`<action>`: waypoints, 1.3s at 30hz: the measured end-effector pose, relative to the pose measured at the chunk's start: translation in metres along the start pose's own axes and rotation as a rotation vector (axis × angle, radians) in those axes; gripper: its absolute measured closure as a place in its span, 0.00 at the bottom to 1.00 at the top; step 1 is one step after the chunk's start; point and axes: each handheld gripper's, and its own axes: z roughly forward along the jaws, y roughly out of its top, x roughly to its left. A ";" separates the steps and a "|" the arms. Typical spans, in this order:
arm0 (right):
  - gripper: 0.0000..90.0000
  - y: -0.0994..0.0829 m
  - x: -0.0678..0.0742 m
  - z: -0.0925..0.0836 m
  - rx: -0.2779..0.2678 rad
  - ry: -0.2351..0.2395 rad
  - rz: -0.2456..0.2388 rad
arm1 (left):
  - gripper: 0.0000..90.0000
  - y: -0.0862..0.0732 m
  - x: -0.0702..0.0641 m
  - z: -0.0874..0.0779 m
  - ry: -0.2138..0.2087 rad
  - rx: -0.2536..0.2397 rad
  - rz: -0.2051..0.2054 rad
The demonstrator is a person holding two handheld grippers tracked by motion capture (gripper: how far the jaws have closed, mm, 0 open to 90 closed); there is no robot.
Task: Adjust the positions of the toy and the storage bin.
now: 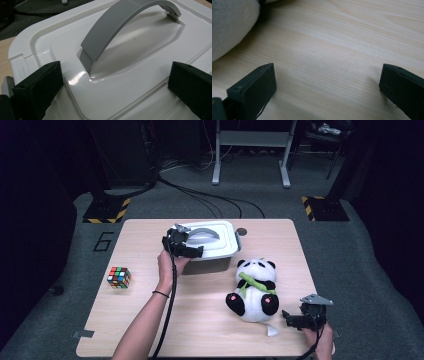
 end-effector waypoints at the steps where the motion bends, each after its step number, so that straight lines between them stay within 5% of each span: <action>1: 0.00 0.000 0.000 0.000 -0.001 0.000 0.000 | 0.00 0.001 -0.001 0.001 0.001 0.001 -0.003; 14: 0.00 0.000 0.000 0.000 -0.002 0.001 -0.003 | 0.00 0.004 0.000 -0.001 0.003 0.019 -0.005; 25: 0.00 0.000 0.000 0.000 -0.002 0.001 -0.003 | 0.00 -0.001 0.000 -0.039 -0.026 -0.028 0.054; 39: 0.00 0.000 0.000 0.000 -0.001 0.001 0.000 | 0.00 -0.034 -0.016 -0.069 -0.136 -0.033 0.108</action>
